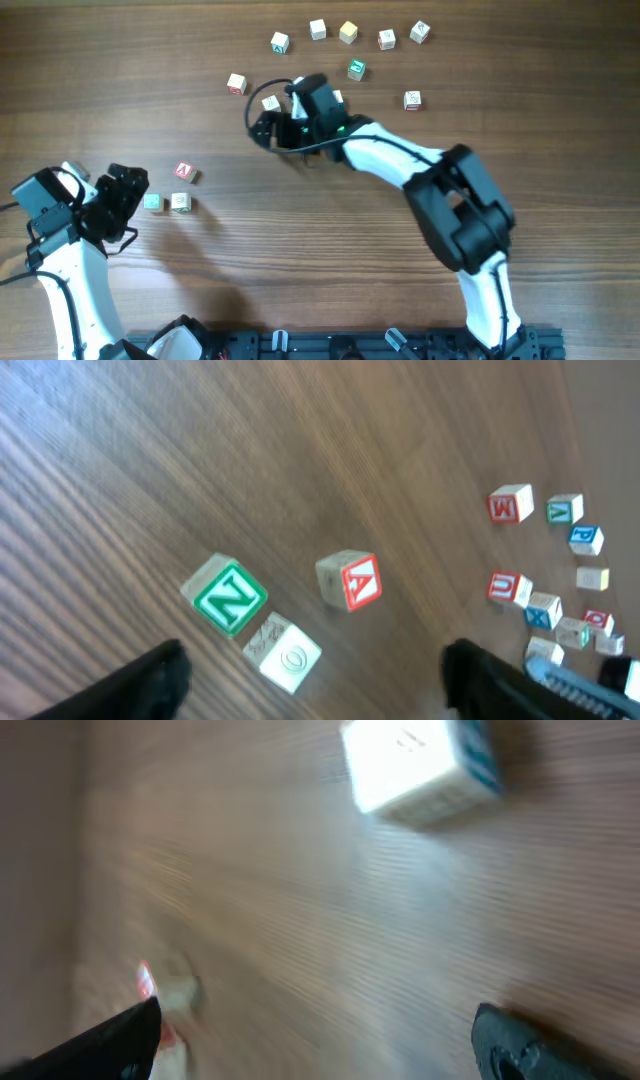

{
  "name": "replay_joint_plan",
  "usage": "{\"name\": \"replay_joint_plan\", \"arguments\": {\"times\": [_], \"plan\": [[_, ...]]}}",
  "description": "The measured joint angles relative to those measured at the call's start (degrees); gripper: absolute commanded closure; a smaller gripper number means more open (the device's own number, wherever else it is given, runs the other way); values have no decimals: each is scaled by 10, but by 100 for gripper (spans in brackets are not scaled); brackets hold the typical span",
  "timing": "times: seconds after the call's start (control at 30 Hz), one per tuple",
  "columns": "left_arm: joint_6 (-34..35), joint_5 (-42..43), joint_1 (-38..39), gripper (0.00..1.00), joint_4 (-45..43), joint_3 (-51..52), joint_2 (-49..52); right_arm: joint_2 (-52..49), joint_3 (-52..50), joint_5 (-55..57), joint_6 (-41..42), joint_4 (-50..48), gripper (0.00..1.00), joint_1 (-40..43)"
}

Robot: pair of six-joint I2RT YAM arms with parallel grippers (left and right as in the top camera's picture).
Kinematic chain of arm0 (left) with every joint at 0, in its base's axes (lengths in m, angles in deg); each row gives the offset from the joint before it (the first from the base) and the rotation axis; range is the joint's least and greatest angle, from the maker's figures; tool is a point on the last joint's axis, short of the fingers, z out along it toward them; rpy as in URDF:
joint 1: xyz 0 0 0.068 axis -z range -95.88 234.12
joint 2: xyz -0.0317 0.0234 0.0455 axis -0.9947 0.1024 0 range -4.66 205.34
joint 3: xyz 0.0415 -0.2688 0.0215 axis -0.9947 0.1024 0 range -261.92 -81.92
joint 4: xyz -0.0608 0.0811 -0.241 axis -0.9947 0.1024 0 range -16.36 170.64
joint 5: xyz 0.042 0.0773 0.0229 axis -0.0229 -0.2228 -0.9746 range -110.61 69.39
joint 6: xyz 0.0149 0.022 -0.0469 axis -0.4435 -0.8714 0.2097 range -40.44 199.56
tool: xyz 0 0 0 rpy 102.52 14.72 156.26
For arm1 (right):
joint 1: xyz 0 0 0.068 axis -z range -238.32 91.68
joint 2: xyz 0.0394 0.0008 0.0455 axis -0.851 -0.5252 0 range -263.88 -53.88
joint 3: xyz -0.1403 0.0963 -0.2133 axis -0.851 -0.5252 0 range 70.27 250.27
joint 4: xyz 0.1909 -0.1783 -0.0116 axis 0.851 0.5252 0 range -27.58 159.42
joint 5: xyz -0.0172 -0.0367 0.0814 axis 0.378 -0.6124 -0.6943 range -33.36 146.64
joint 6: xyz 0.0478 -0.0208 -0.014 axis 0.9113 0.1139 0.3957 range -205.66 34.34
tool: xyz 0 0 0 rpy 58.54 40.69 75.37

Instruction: Form a horizontal line

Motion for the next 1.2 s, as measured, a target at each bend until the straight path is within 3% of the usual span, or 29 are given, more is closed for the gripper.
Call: {"name": "replay_joint_plan", "arguments": {"times": [0.1, 0.13, 0.37, 0.63, 0.9, 1.13, 1.2], "plan": [[0, -7, 0, 1, 21, 0, 2, 30, 0, 4, -59, 102, 1, -4], [-3, -17, 0, 0, 26, 0, 4, 35, 0, 7, -71, 130, 0, -6], [4, -96, 0, 0, 51, 0, 57, 44, 0, 29, -127, 283, 0, -13], [121, -114, 0, 0, -13, -5, 184, 47, 0, 33, -157, 315, 0, -12], [290, -128, 16, 0, -49, -26, 209, 49, 0, 43, -173, 330, 0, -12], [330, -116, 93, 1, -73, -26, 212, 49, 0, 44, -176, 330, 1, -12], [333, -120, 113, 10, -73, -26, 212, 49, 0, 44, -176, 331, 0, -12]]}}
